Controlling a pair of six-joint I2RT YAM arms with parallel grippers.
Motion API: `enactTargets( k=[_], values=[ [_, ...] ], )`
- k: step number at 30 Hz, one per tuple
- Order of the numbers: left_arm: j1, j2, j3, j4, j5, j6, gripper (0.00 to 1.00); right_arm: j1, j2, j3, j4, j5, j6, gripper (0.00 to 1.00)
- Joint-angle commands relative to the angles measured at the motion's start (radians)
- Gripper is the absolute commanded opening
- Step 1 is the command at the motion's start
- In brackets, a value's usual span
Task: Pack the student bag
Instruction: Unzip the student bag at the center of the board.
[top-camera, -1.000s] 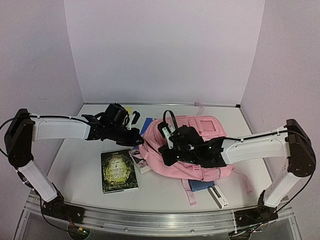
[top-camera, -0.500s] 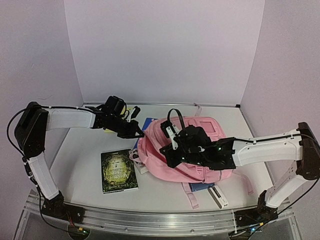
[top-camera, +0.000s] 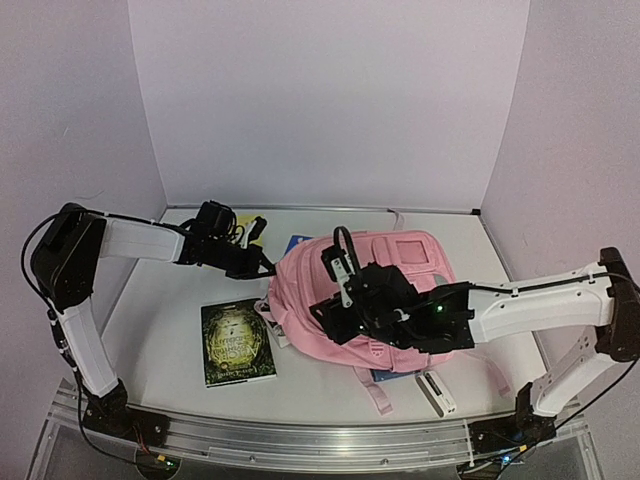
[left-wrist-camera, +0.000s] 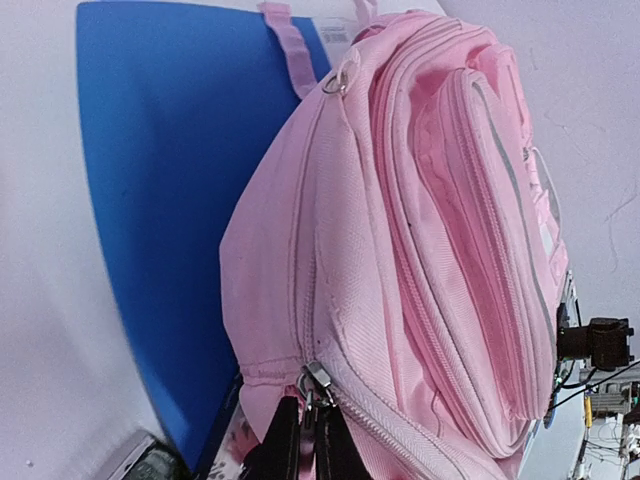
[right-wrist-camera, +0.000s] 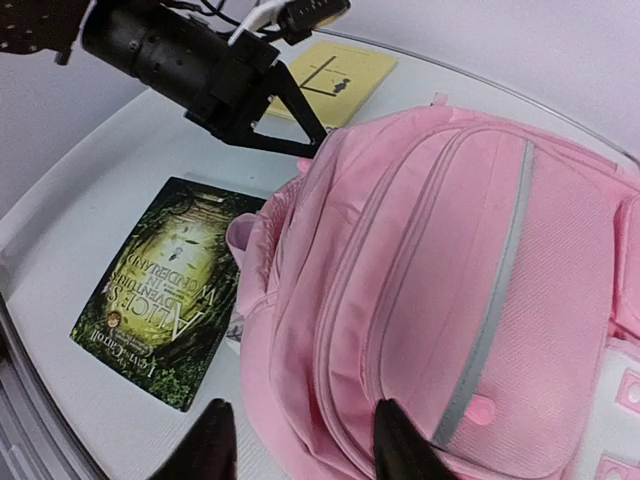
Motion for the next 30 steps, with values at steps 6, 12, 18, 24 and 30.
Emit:
enactTargets(
  k=[6,12,18,24,30],
  values=[
    [-0.065,-0.19,-0.12,0.088,-0.048,-0.014,0.0,-0.005,0.204,0.255,-0.071,0.049,0.026,0.72],
    [-0.127,-0.28,-0.177,0.099,-0.095,-0.068,0.0,-0.031,0.329,0.375,-0.105,0.007,0.011,0.69],
    [-0.147,-0.318,-0.207,0.099,-0.099,-0.092,0.0,-0.04,0.41,0.445,-0.111,0.016,-0.012,0.51],
    [-0.15,-0.354,-0.218,0.071,-0.121,-0.081,0.0,-0.041,0.418,0.446,-0.121,0.016,-0.031,0.16],
    [-0.15,-0.36,-0.195,0.018,-0.178,-0.06,0.0,-0.042,0.339,0.372,-0.121,-0.038,-0.07,0.0]
  ],
)
